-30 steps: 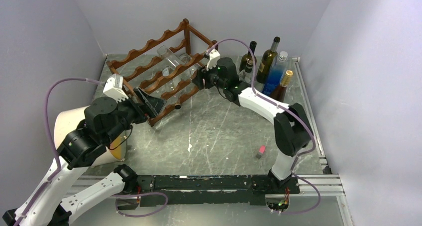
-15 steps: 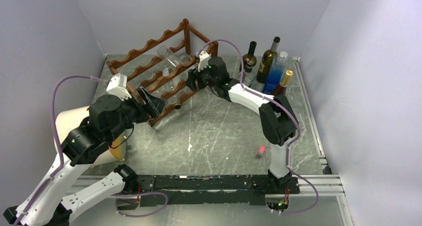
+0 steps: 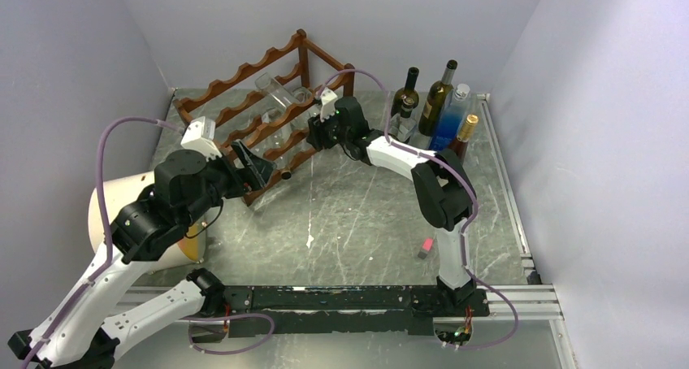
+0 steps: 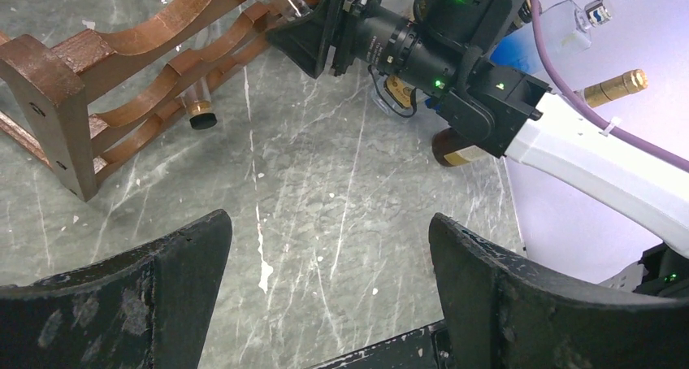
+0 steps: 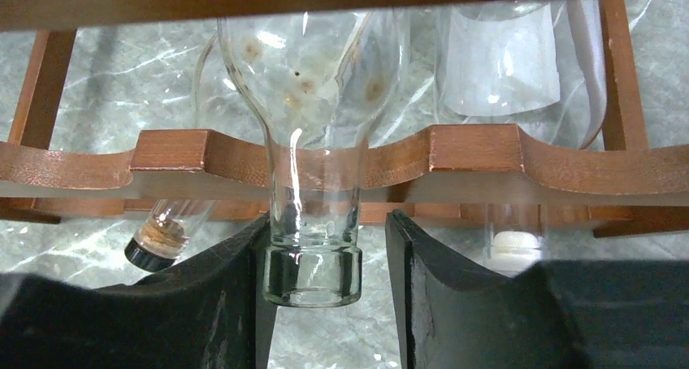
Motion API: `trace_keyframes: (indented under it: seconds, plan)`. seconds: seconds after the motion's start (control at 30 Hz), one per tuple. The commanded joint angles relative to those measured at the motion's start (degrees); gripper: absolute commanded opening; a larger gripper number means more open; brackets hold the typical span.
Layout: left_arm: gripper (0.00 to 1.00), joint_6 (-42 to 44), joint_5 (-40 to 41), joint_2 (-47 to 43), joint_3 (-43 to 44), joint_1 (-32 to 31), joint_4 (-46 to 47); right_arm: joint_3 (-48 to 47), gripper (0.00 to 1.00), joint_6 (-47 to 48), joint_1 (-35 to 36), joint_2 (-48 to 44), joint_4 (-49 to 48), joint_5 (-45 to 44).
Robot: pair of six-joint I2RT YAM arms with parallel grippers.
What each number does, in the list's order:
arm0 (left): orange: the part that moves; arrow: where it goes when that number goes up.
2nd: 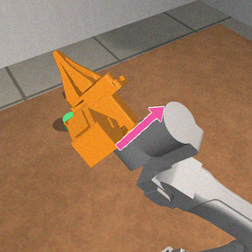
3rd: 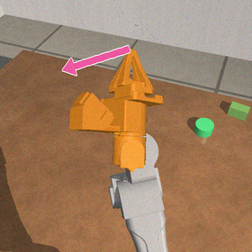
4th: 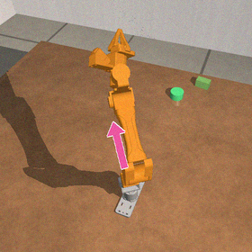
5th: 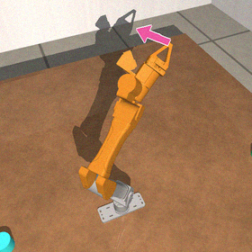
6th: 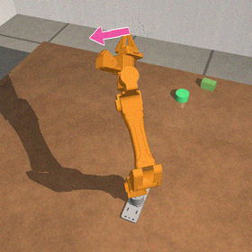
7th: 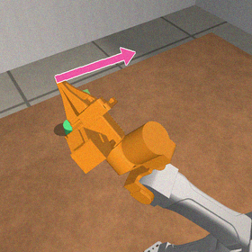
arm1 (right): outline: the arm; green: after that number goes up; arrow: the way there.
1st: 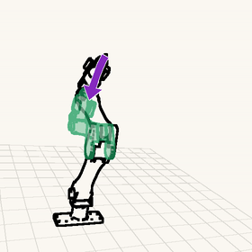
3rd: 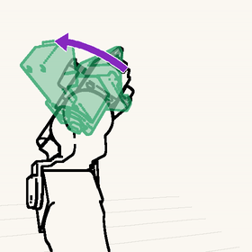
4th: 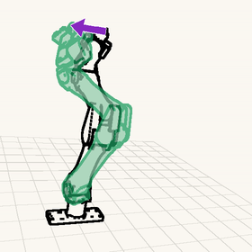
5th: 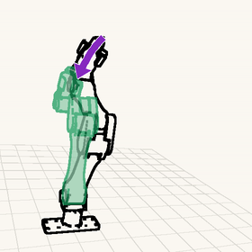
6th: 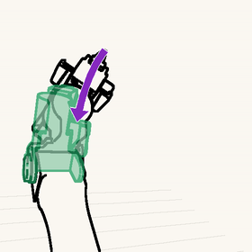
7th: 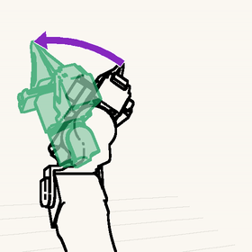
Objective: Take the wine bottle off the wine rack
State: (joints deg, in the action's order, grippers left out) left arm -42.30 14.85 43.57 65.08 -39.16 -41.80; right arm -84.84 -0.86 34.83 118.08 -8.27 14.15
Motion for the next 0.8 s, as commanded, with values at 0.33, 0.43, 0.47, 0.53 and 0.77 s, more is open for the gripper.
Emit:
trace_keyframes:
  seconds: [0.33,0.43,0.47,0.53,0.77]
  plan:
    - [0.93,2.49,0.27,3.13,3.53,0.14,2.94,-4.83,0.6,2.31,-0.04,0.99,0.9,0.03]
    - [0.93,2.73,0.17,4.2,3.3,0.14,4.67,-4.44,0.58,2.4,-0.03,0.14,-0.37,1.26]
    - [0.93,3.44,-0.35,4.71,3.1,0.17,5.68,-5.05,0.55,2.78,-0.1,0.24,0.04,1.38]
    - [0.93,4.4,-1.22,6.42,3.16,0.14,6.16,-7.02,0.49,2.55,-0.03,0.82,2.08,1.44]
    - [0.93,4.74,-3.0,8.83,0.31,0.31,10.44,-10.85,0.47,0.86,0.03,5.0,3.39,3.07]
